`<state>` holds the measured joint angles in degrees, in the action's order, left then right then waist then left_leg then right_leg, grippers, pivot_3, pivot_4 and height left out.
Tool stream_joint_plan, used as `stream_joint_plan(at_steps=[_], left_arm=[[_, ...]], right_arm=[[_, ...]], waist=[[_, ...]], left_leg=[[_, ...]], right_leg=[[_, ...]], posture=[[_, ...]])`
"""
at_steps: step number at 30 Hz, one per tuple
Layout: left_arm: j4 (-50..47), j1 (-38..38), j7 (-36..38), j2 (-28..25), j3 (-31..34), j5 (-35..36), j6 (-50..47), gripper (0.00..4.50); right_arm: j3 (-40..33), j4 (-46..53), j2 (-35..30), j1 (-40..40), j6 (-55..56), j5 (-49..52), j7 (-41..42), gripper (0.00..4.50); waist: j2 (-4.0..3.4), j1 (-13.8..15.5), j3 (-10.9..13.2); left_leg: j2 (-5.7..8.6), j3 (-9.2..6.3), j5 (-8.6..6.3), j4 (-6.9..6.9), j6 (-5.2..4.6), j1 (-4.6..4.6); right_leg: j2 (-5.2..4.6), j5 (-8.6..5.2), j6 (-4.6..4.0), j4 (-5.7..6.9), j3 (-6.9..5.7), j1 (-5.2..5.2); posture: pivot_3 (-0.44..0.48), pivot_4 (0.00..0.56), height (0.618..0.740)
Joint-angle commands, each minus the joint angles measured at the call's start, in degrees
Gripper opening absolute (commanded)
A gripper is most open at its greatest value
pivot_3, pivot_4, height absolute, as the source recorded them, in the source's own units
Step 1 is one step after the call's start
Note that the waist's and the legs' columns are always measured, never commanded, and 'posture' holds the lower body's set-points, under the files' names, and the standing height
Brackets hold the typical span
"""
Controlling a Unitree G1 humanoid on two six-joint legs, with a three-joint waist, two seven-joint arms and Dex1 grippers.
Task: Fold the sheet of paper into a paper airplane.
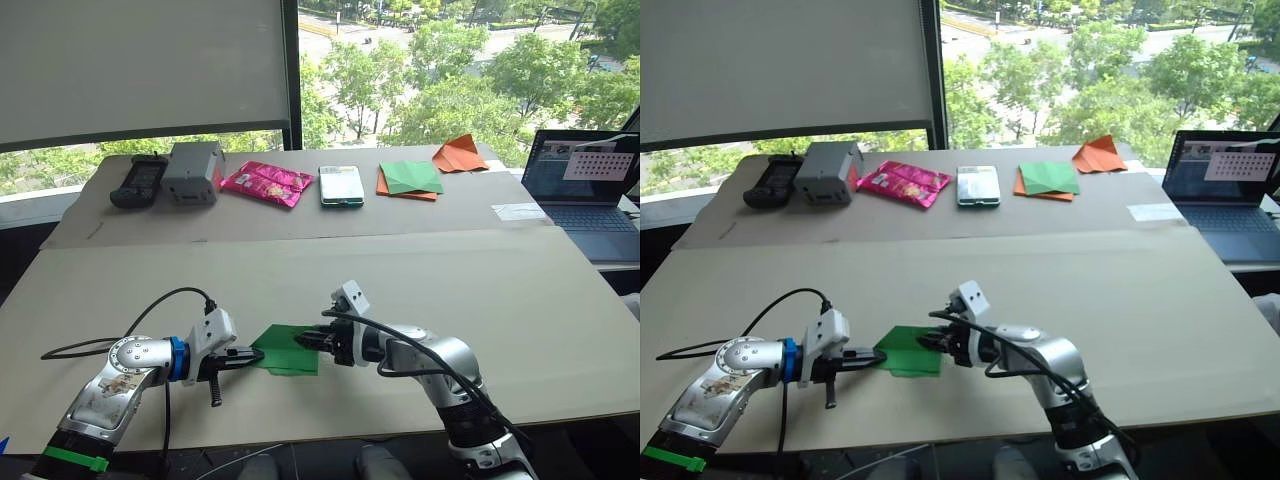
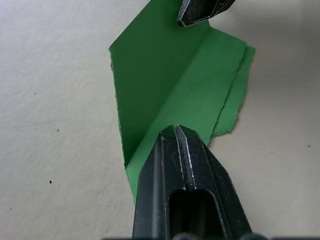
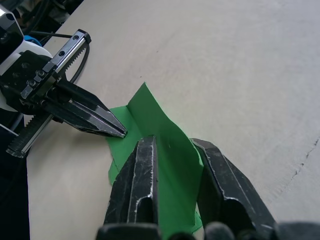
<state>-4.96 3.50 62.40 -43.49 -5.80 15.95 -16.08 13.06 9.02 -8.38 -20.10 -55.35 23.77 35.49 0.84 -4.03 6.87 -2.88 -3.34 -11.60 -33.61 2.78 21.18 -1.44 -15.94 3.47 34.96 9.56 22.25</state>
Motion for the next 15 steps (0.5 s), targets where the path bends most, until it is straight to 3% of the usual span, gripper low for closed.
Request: stream_joint_plan(at_steps=[1,6,10,15], left_arm=[[1.8,-1.2,-0.3,0.0,-2.0,-2.2,-0.7,0.0],[1.9,-1.1,-0.4,0.0,-2.0,-2.3,-0.6,0.0],[1.8,-1.1,-0.4,0.0,-1.9,-2.2,-0.7,0.0],[1.4,-1.3,-0.4,-0.2,-1.6,-1.9,-0.8,0.0]], right_arm=[[0.4,1.1,-0.1,0.0,1.9,0.8,0.6,0.02],[3.5,4.4,-2.5,1.3,6.9,0.2,4.7,0.02],[8.3,8.0,-5.7,3.1,19.7,-4.6,7.7,0.02],[19.3,6.0,-13.1,3.5,42.9,-22.7,7.0,0.02]], waist=[[0.0,0.0,0.0],[-0.01,0.0,0.0],[0.0,0.0,0.0],[0.02,0.0,0.1]], left_leg=[[0.0,0.0,0.0,0.0,0.0,0.0],[0.0,0.0,0.0,0.0,0.0,0.0],[0.0,0.0,-0.12,0.01,0.2,0.0],[0.01,0.03,-0.16,0.02,0.27,-0.01]], right_leg=[[0.0,0.0,0.0,0.0,0.0,0.0],[0.0,0.0,0.0,-0.01,0.0,0.0],[-0.01,-0.01,0.0,-0.04,0.0,0.0],[-0.05,-0.02,0.0,-0.1,-0.01,0.04]], posture=[[0.0,0.15,0.74],[0.0,0.15,0.74],[0.0,0.15,0.74],[0.0,0.15,0.74]])
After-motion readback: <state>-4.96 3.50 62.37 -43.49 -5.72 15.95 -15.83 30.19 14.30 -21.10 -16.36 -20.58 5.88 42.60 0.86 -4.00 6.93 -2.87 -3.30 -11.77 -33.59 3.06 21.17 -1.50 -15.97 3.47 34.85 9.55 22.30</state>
